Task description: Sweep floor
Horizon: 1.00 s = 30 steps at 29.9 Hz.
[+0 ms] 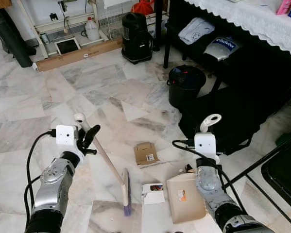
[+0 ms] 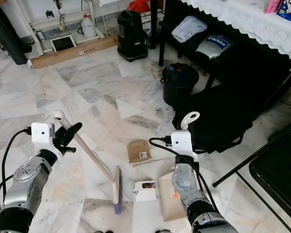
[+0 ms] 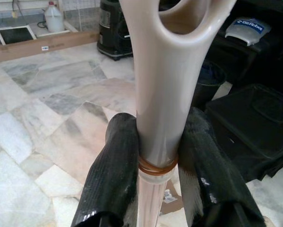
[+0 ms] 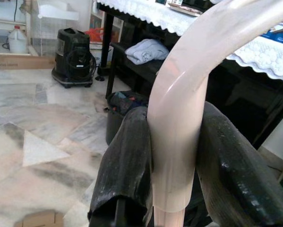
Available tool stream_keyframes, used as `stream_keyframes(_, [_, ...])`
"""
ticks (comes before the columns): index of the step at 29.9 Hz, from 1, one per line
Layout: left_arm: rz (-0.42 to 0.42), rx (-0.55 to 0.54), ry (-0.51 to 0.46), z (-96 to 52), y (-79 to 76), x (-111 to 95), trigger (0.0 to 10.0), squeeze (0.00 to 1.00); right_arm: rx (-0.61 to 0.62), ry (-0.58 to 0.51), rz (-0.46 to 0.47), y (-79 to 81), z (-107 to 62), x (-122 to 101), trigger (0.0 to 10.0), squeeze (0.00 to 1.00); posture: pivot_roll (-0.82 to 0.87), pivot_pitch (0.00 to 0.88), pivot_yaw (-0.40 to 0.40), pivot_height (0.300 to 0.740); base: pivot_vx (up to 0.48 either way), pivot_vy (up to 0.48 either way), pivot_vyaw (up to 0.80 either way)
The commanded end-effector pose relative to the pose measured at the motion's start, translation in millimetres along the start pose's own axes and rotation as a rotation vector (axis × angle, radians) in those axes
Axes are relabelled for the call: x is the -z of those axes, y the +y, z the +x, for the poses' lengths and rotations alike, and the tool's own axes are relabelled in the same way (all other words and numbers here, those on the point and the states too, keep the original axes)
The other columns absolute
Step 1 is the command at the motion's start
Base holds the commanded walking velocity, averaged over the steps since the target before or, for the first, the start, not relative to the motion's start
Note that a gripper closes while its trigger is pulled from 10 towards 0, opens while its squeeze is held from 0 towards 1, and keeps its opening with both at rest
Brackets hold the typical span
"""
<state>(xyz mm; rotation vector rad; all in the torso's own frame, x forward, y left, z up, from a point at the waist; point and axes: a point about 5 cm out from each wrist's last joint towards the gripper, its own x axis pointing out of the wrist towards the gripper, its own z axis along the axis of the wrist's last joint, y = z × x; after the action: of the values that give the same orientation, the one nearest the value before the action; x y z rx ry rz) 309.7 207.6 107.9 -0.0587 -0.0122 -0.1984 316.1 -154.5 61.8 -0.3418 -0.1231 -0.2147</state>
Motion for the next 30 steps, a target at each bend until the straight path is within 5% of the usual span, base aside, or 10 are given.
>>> stream_keyframes(1, [-0.002, 0.012, 0.032, -1.3, 1.8, 3.8, 10.0, 0.0, -0.03, 0.067, -0.011, 3.5, -10.2, 12.9, 10.0, 0.0, 0.09, 0.149, 0.054, 0.74, 0.0, 0.0, 0.0])
stream_keyframes(25, [-0.036, 0.045, 0.102, 0.4, -1.9, 14.7, 10.0, 0.0, -0.073, 0.16, 0.019, 12.5, -26.4, 27.6, 10.0, 0.0, 0.09, 0.137, 0.049, 0.74, 0.0, 0.0, 0.0])
stream_keyframes(30, [-0.101, 0.116, 0.149, -0.1, -10.7, 22.5, 10.0, 0.0, -0.077, 0.156, 0.005, 13.4, -26.2, 27.1, 10.0, 0.0, 0.08, 0.139, 0.05, 0.74, 0.0, 0.0, 0.0])
